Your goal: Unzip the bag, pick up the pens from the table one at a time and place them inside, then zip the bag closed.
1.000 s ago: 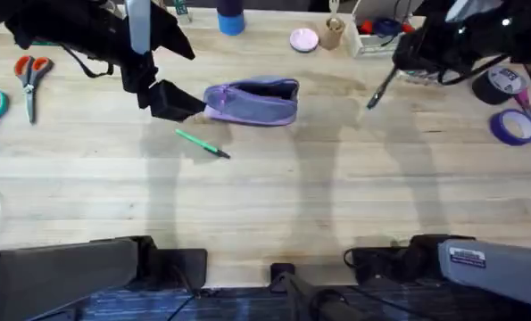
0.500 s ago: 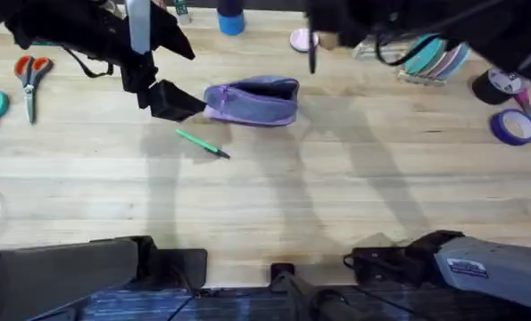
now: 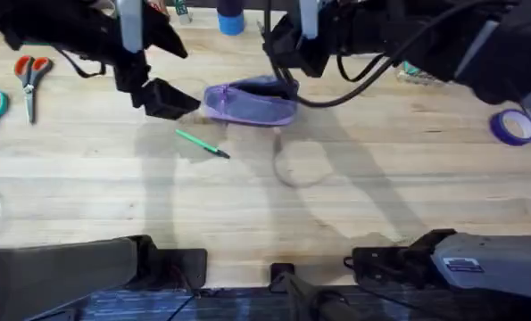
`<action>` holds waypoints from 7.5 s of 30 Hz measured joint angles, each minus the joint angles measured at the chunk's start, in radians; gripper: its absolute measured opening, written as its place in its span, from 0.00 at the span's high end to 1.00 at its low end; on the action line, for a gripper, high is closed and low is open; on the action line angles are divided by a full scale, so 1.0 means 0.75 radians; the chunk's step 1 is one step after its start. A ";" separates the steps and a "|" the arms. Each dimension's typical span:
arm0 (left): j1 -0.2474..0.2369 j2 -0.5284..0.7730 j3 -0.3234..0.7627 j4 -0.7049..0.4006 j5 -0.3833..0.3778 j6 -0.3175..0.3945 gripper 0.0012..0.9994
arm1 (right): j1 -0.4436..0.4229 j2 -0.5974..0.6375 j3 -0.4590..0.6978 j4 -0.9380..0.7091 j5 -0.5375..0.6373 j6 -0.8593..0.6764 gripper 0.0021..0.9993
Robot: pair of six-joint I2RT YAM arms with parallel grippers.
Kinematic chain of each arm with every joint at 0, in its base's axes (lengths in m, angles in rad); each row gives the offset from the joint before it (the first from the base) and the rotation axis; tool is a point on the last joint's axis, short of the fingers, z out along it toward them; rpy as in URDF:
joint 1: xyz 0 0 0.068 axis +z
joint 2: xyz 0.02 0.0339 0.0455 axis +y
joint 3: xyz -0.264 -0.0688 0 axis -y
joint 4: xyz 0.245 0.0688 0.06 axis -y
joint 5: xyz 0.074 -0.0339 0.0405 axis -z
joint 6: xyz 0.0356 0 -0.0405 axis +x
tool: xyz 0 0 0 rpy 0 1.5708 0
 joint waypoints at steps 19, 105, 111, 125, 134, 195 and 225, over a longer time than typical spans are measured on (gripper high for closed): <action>0.125 0.000 0.000 -0.002 0.000 0.000 0.01 | 0.219 0.182 0.000 -0.067 0.053 -0.567 0.97; 0.112 -0.035 0.032 -0.220 0.000 -0.132 0.01 | 0.145 -0.016 -0.002 -0.040 0.226 -0.130 0.00; 0.095 -0.123 0.043 -0.112 -0.016 -0.582 0.00 | 0.145 -0.023 -0.002 -0.063 0.226 -0.119 0.00; 0.072 -0.129 0.047 -0.178 -0.280 -1.853 0.01 | 0.145 -0.023 -0.002 -0.058 0.226 -0.103 0.00; 0.072 -0.129 0.047 -0.152 -0.290 -2.230 0.01 | 0.145 -0.025 -0.002 -0.059 0.226 0.070 0.00; -0.422 -0.034 -0.597 0.460 -0.955 -3.024 0.00 | 0.145 -0.096 -0.002 -0.119 0.371 0.135 0.00; -0.421 0.091 -0.538 0.453 -0.947 -3.029 0.90 | 0.145 -0.096 -0.002 -0.119 0.371 0.135 0.00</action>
